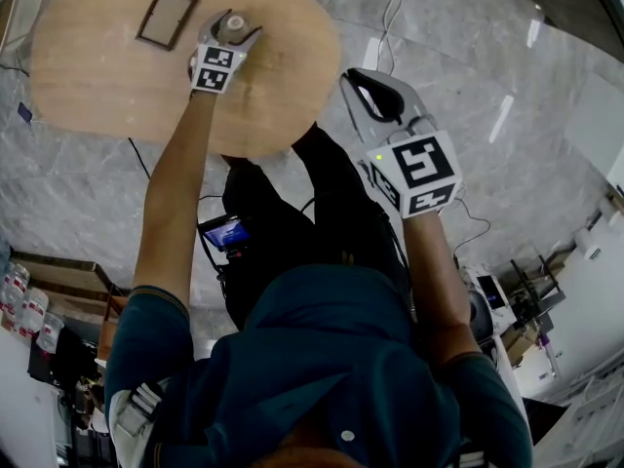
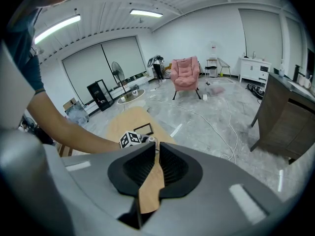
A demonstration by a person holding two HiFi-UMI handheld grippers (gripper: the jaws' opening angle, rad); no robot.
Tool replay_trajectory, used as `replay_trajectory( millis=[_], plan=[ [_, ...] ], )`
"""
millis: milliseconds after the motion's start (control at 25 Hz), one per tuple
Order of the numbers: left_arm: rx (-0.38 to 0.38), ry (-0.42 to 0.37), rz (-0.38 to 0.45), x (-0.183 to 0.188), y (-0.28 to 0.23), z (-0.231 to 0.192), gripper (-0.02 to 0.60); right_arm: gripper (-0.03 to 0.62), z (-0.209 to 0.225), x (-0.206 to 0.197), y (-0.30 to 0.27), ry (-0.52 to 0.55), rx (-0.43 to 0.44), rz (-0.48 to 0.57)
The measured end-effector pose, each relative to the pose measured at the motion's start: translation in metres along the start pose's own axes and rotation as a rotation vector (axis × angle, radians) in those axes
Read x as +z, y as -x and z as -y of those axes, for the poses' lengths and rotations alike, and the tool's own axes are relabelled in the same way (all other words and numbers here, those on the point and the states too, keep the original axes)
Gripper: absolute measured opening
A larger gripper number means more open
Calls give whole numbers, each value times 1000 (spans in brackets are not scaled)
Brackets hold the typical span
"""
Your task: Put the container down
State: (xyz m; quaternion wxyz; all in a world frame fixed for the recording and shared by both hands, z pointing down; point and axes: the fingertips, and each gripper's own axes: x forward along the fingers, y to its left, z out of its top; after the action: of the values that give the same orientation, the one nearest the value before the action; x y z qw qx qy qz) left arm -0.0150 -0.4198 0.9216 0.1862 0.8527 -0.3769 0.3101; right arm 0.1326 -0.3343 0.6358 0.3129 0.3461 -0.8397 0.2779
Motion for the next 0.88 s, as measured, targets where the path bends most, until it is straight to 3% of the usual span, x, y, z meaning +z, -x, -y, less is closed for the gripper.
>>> replay_trajectory(
  millis=[440, 680, 880],
  plan=[
    [2, 26, -21, -20, -8, -2, 336, 14, -7, -10, -7, -16, 0, -16],
    [-13, -20, -72, -27, -11, 2, 341, 14, -9, -5, -8, -22, 2, -6],
    [-116, -2, -126, -31, -1, 17, 383, 14, -19, 4, -2, -34, 10, 5]
  ],
)
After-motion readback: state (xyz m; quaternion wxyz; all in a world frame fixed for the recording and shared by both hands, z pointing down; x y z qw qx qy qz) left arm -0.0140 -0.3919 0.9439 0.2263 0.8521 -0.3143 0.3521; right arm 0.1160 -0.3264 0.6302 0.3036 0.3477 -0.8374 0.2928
